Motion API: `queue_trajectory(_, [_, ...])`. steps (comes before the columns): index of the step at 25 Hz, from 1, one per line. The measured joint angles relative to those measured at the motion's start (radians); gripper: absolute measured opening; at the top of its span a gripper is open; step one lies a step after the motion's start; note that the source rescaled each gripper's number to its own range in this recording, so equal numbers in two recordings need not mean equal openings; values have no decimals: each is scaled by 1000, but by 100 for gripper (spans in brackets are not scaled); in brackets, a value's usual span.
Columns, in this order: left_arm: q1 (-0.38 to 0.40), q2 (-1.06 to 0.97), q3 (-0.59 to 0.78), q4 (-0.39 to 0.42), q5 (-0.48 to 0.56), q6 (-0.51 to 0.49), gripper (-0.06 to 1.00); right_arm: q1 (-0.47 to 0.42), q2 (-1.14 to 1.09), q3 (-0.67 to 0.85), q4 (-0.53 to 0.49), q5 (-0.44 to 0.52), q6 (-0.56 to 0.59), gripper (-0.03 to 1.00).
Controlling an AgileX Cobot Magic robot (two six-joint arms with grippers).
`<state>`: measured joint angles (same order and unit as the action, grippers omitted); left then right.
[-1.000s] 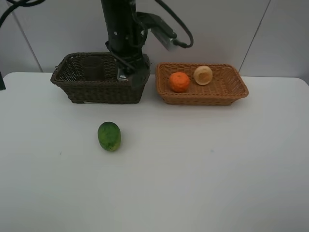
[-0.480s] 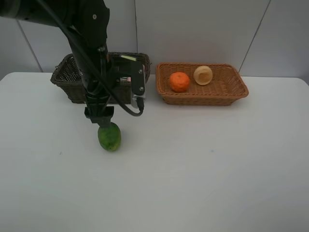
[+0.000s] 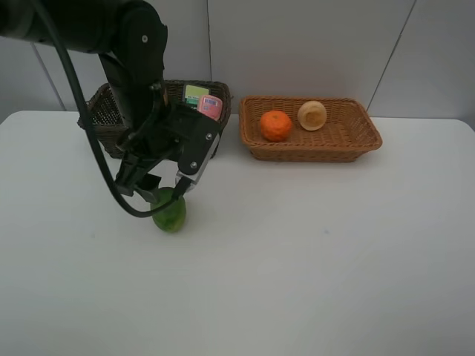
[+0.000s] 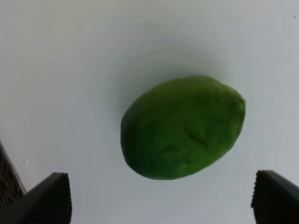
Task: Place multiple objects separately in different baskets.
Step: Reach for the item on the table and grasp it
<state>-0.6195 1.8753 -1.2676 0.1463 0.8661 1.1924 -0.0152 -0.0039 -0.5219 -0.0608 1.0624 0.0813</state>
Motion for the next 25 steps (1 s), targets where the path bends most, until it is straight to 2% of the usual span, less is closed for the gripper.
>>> queue_trajectory(10, [0,-2,9,-107,-21,60,100,0,0,0,0,0,0,97])
queue_trajectory(20, [0,-2,20,-114,-18,302,100,0,0,0,0,0,0,97])
queue_trajectory(25, [12,-2,57,-88,-52,427,100,0,0,0,0,0,0,97])
